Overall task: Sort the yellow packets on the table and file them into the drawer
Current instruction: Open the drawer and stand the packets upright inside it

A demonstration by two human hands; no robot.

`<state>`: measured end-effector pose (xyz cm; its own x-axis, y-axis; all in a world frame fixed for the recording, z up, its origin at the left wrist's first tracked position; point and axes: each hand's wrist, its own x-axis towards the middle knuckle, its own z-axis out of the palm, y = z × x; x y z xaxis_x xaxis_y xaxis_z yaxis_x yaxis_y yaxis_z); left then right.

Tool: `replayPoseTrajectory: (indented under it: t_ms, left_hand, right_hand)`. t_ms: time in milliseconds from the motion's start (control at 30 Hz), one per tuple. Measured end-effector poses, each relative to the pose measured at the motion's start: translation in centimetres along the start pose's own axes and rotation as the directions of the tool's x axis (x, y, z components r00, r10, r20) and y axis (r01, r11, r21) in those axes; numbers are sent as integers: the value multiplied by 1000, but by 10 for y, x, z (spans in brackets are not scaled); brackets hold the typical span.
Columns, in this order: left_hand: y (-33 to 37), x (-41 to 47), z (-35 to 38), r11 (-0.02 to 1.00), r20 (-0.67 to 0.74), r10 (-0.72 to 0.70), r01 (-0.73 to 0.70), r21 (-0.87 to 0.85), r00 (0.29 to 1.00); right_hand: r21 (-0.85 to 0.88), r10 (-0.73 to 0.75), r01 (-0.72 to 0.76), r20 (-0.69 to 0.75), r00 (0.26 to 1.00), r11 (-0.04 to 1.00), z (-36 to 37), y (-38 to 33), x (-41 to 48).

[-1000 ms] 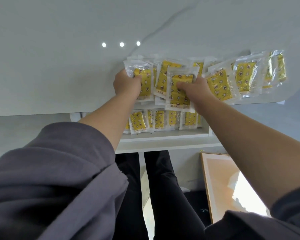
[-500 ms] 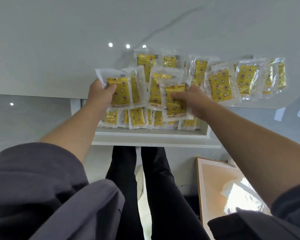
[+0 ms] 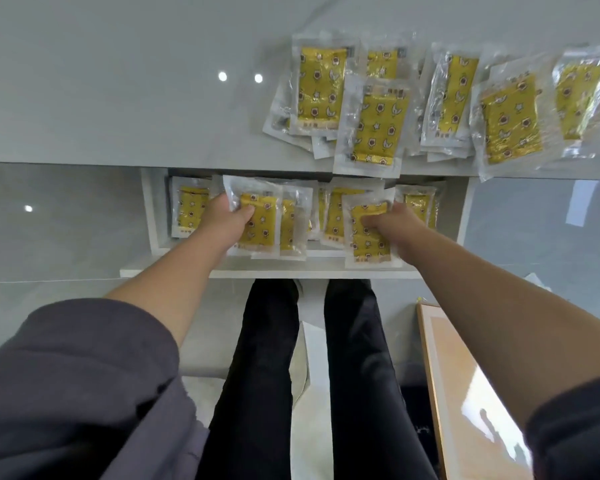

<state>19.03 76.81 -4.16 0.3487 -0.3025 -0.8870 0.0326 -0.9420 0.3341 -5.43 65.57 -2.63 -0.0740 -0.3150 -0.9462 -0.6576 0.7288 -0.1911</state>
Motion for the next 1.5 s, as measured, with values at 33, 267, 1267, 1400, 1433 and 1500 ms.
replayPoseTrajectory:
  t_ms: [33,267,1267,1400,1433,1500]
  left_hand:
    - [4,6,10,1000,0,4,-4,0,1000]
    - [14,54,85,999,-7,17,-17,35,1000]
    - [40,25,239,953,-39,19,-6,304,999]
    - [44,-4,204,960,-14,75,-68,271,997]
    - [44,-12,194,962,14,98,-98,254,995]
    - [48,-30,172,968,36,146,-150,201,989]
  right_hand:
    - [0,-3,3,-24,1000,1000,-2,4,7]
    - [-213,-55,55,7,998,975,-3,21,66]
    - [-417,-115,13,-220,969,909,-91,70,100]
    - [-451,-152,63,-163,975,890,-93,60,72]
    - [-472,-176,85,-151,973,877,-92,55,64]
    - [-504,-225,136,-119,967,853,-88,42,46]
